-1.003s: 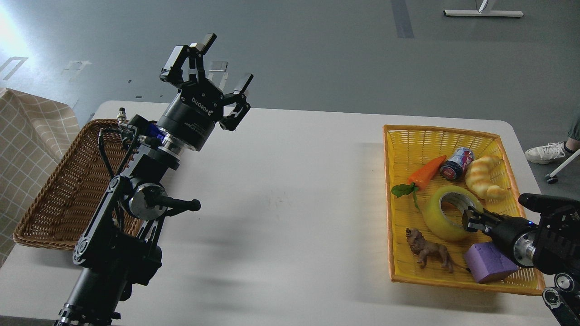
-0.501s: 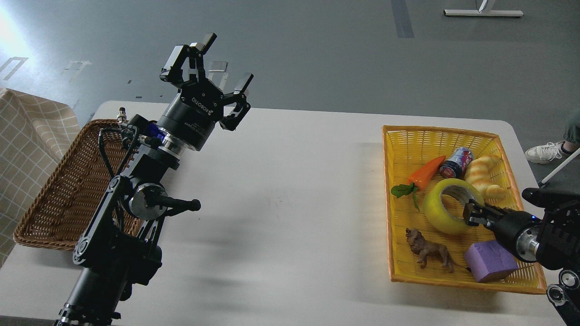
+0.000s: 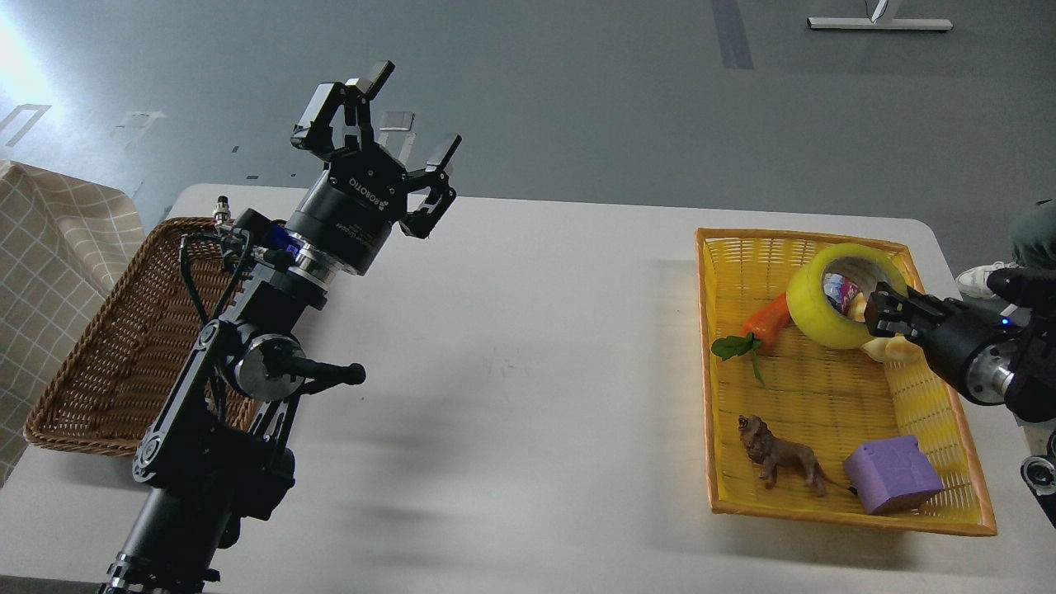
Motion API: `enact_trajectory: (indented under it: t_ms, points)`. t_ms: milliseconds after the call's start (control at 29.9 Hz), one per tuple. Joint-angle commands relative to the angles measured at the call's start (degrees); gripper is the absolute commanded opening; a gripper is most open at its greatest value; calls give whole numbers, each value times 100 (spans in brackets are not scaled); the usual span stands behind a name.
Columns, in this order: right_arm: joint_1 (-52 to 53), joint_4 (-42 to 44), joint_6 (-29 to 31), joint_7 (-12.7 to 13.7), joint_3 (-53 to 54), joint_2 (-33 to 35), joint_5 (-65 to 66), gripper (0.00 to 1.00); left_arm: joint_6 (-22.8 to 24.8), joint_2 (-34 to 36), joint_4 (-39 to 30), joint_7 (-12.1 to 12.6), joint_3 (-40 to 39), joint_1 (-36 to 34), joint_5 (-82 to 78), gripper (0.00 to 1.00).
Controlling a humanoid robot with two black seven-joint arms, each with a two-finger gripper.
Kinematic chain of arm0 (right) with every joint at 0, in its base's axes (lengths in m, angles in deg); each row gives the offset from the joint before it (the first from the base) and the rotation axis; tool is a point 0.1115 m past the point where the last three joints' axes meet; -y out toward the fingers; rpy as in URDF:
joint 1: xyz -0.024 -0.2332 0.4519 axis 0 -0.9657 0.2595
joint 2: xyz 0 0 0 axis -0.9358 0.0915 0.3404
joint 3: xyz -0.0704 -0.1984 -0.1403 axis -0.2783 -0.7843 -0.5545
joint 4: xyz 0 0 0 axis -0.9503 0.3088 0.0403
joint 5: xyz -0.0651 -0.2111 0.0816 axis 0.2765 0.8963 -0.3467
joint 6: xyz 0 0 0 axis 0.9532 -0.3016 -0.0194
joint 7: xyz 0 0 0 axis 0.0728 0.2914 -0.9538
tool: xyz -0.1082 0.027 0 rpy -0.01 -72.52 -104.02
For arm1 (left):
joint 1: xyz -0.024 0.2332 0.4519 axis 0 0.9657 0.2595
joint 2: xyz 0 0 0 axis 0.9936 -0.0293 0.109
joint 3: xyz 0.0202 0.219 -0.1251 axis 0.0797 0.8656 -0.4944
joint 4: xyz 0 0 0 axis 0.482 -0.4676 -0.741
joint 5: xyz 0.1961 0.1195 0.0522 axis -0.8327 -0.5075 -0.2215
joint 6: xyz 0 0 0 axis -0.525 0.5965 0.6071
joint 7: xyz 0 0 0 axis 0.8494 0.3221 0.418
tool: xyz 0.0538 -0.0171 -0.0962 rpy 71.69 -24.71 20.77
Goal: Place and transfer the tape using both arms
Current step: 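Grasp the tape roll with the right gripper and lift it out, then lower the tape roll onto the table and open the right gripper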
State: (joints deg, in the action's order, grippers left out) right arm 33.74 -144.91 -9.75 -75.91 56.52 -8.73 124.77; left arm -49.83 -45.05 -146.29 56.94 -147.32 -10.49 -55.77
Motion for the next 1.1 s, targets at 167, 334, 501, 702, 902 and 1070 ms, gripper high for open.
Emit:
enact_trajectory:
  t_ms: [167, 334, 501, 702, 902, 1070]
  points:
    - [1800, 354, 2, 15, -748, -652, -299, 0, 0, 0, 0, -3, -1, -9, 0, 98]
    - [2407, 793, 2, 42, -1652, -1363, -264, 0, 0, 0, -9, -3, -9, -26, 0, 98]
    - [2487, 1232, 2, 103, -2041, -2067, -255, 0, 0, 0, -9, -3, -27, -26, 0, 98]
    - [2540, 1672, 2, 112, -2498, -2735, -247, 0, 0, 71, -26, -3, -53, -26, 0, 98]
    - [2329, 1927, 2, 173, -2832, -2911, -212, 0, 0, 80, -53, -3, -88, 27, 0, 98]
    - [2022, 2006, 2, 279, -2929, -2911, -159, 0, 0, 88, -62, -3, -150, 44, 0, 98]
